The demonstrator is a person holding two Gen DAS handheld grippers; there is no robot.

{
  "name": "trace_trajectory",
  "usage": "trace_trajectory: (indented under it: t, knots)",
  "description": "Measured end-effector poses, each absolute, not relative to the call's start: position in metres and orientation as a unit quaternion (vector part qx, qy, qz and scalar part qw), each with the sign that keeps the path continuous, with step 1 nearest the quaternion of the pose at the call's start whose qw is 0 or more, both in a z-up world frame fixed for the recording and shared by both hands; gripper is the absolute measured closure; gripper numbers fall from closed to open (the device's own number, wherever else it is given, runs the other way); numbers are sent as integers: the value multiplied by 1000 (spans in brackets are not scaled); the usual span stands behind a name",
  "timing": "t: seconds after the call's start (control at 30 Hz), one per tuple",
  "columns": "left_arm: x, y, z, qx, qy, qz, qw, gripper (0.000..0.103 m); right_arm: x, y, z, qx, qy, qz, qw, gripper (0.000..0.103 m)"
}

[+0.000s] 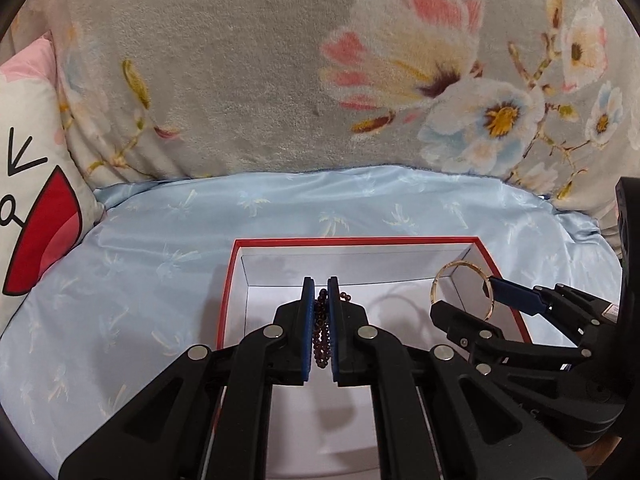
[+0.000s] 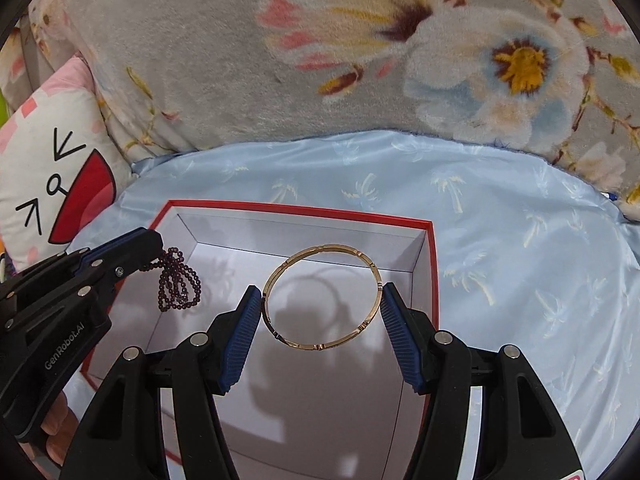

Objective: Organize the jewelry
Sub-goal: 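Carry both pieces into the red box and open the right tool over it, then open the left tool to drop the garnet bracelet into the box, then reach the left tool to the yellow beaded bracelet and grasp it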

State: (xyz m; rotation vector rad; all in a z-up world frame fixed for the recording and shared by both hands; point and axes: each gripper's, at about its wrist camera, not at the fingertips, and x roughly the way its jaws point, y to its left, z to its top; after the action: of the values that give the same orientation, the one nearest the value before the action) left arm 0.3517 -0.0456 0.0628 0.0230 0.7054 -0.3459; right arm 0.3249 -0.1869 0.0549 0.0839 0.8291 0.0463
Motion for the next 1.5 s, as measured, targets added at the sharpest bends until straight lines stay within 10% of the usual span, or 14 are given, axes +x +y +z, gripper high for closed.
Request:
trace_trajectory:
  t: [0.63,1.5]
  knots:
    - [358,-35,75,-2,348,-151,925,83,316,-197,62,38,393,9,919,35]
    - [168,19,42,16,379,-145,914,75,99,-179,62,33,375,-16,926,34]
